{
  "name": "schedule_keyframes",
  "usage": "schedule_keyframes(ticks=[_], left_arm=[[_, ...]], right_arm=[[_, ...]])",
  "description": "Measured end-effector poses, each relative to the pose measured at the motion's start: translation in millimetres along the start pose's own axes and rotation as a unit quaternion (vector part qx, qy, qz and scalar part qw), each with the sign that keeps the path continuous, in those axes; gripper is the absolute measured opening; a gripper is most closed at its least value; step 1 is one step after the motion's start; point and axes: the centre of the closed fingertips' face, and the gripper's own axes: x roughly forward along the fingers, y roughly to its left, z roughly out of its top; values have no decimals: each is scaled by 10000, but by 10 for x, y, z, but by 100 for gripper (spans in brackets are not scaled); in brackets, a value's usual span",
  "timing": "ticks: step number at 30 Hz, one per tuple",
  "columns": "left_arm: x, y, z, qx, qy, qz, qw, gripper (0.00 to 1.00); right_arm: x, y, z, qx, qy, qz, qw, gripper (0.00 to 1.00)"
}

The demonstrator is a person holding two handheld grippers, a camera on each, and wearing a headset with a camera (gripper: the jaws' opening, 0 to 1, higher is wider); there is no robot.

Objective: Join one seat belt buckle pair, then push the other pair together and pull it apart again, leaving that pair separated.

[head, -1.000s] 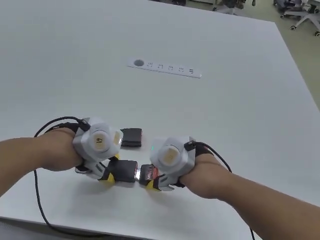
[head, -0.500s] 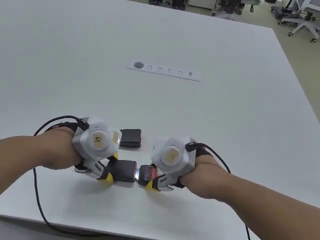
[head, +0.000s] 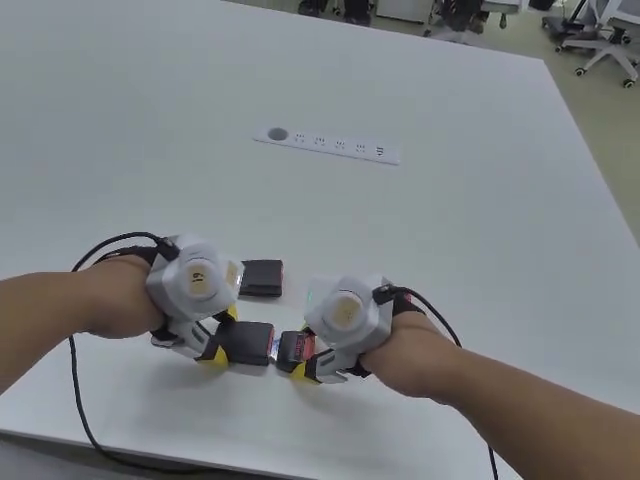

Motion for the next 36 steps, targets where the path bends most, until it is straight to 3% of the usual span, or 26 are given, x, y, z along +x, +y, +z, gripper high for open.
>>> schedule_keyframes(ticks=[4,13,19,24,25,28,29,33,36], left_arm=[[4,11,-6,-36,33,-10,10000,33],[8,-2,-20,-159,178,55,9997,34],[-67,10,13,-254,68,135,9996,35],[-168,58,119,-329,-193,199,9991,36],[-219,63,192,-389,-328,223,9985,36],[-299,56,253,-305,-260,274,9988,36],[-233,86,204,-294,-250,278,9989,36],[-270,180,283,-376,-428,356,9977,37],[-269,257,248,-405,-421,388,9975,37]], right_arm=[[16,-7,-7,-174,46,-78,9998,32],[2,-5,-4,-52,71,-104,9999,33],[-145,47,83,-128,-61,-121,9998,32],[-216,-7,154,-58,-214,-183,9996,33],[-234,-14,164,-44,-241,-186,9995,33],[-319,-20,215,53,-339,-159,9993,34],[-333,-20,219,43,-349,-162,9993,34],[-358,-74,212,27,-375,-194,9991,33],[-380,-134,172,54,-338,-248,9991,32]])
